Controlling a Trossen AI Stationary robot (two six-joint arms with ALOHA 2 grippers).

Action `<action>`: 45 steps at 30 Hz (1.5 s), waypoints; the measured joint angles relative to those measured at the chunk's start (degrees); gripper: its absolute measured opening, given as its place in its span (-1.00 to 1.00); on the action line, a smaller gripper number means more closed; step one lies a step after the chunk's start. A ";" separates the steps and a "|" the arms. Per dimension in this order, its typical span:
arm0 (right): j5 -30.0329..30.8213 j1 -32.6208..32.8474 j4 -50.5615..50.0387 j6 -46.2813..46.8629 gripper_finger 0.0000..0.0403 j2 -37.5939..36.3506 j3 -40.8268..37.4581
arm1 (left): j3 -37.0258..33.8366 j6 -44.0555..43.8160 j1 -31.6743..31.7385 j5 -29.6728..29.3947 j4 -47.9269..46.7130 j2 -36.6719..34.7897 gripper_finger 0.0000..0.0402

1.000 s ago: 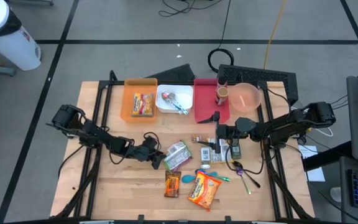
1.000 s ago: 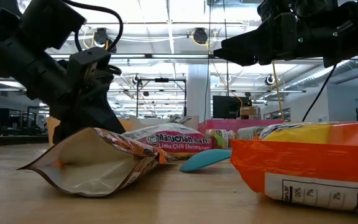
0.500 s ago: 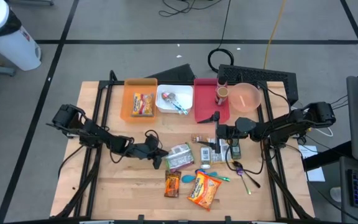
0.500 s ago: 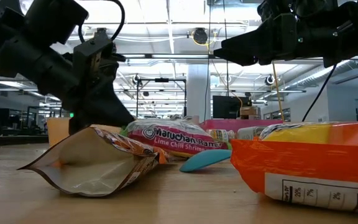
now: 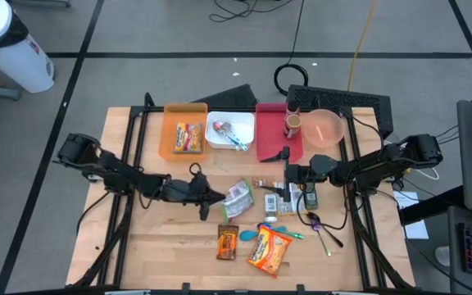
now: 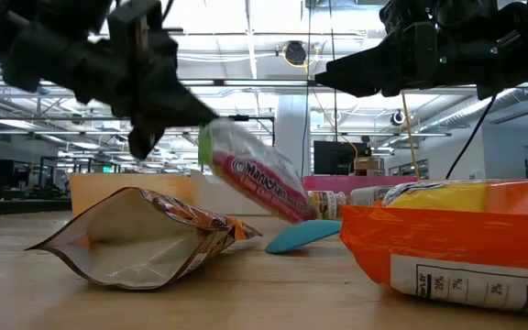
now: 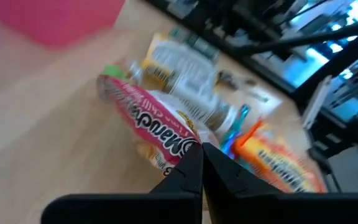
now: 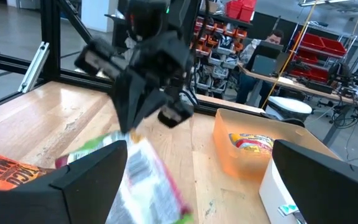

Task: Pick & Place Food Item
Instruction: Put the green noodle pack into the orange bin

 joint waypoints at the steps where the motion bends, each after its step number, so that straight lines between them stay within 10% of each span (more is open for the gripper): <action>1: 0.00 0.00 -0.01 0.00 0.96 0.00 0.00 | 0.00 0.93 -0.02 0.00 -0.01 -1.12 -0.99; 21: -0.78 -3.27 -3.31 16.71 0.96 -0.02 0.00 | 0.02 19.81 -0.71 1.06 0.53 -11.42 -0.99; 45: -15.65 -5.58 0.70 34.26 0.96 1.03 0.00 | 3.15 42.23 -1.05 -6.14 8.79 -11.42 -1.00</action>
